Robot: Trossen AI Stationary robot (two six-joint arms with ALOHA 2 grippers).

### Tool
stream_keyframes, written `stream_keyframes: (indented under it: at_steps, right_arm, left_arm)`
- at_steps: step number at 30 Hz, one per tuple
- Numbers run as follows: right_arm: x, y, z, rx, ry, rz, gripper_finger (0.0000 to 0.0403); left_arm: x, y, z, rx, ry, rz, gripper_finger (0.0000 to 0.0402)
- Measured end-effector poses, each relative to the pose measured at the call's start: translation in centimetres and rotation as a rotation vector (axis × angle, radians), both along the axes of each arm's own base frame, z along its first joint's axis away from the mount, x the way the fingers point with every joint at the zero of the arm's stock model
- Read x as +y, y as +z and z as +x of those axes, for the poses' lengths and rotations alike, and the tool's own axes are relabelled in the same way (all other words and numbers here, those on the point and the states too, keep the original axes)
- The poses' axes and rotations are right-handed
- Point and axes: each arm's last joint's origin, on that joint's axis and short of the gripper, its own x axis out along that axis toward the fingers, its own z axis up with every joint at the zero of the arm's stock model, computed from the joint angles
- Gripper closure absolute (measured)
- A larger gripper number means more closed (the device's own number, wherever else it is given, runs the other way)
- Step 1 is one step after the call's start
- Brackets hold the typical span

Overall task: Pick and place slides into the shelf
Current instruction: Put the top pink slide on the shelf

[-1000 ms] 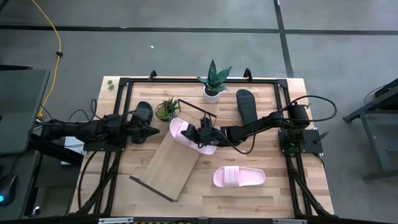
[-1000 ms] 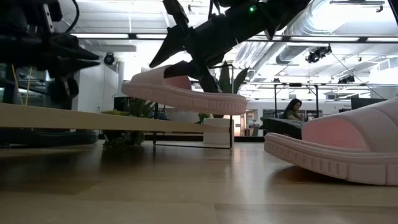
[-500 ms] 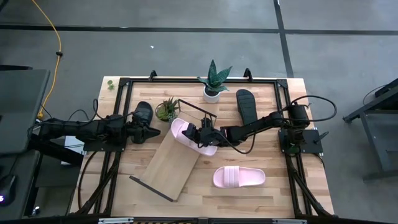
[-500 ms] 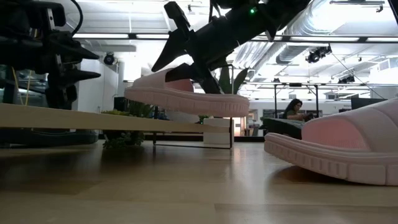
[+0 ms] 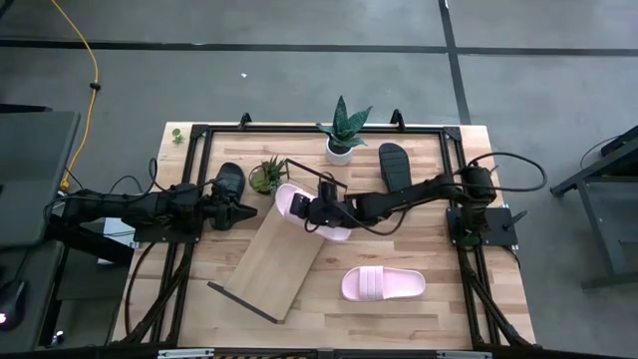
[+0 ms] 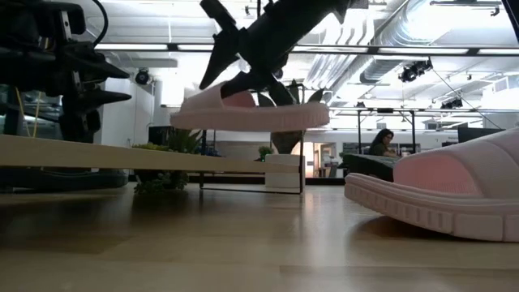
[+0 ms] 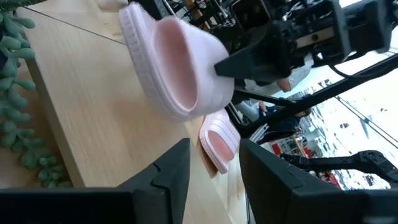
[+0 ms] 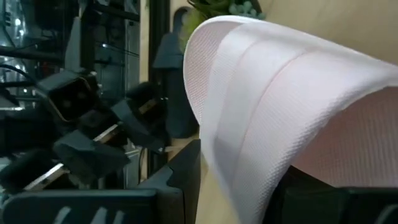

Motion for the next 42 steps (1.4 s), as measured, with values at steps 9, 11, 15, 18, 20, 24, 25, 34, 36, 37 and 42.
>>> stream_keyframes:
  at_steps: [9,11,15,18,20,24,25,34,36,37,42]
  right_arm:
    - [-0.2,-0.1,0.0,0.006,0.000,0.043,0.0304]
    - [-0.2,-0.1,0.0,0.004,0.003,0.048,0.0304]
    - [-0.2,-0.2,-0.1,0.010,-0.005,0.060,0.0304]
    - [-0.2,-0.4,-0.2,0.036,-0.007,0.066,0.0304]
    - [-0.2,-0.5,-0.3,0.055,-0.008,0.064,0.0304]
    - [-0.4,-0.9,-0.3,0.075,-0.013,0.075,0.0304]
    - [-0.5,-1.0,-0.2,0.069,-0.003,0.085,0.0304]
    - [-0.4,-2.3,0.6,0.044,-0.013,0.109,0.0304]
    - [-0.4,-2.4,0.7,0.042,-0.011,0.111,0.0304]
    - [-0.4,-2.5,0.7,0.045,-0.010,0.111,0.0304]
    - [-0.3,-2.5,0.6,0.056,-0.006,0.103,0.0304]
  left_arm:
    - [0.0,0.0,0.0,0.000,0.000,0.000,0.0275]
    - [0.0,0.0,0.0,0.000,0.000,0.000,0.0275]
    - [0.0,0.0,0.0,0.000,0.000,0.001,0.0275]
    - [0.0,0.0,0.0,0.000,-0.001,0.004,0.0275]
    - [0.0,0.0,0.0,0.001,-0.003,0.018,0.0275]
    - [0.0,0.0,0.0,0.003,-0.005,0.029,0.0275]
    - [0.0,0.0,0.0,0.003,-0.005,0.030,0.0275]
    - [0.0,0.0,0.0,0.003,-0.006,0.031,0.0275]
    - [0.0,0.0,0.0,0.003,-0.009,0.030,0.0275]
    - [0.0,0.0,0.0,0.003,-0.010,0.030,0.0275]
    - [0.0,0.0,0.0,0.003,-0.010,0.030,0.0275]
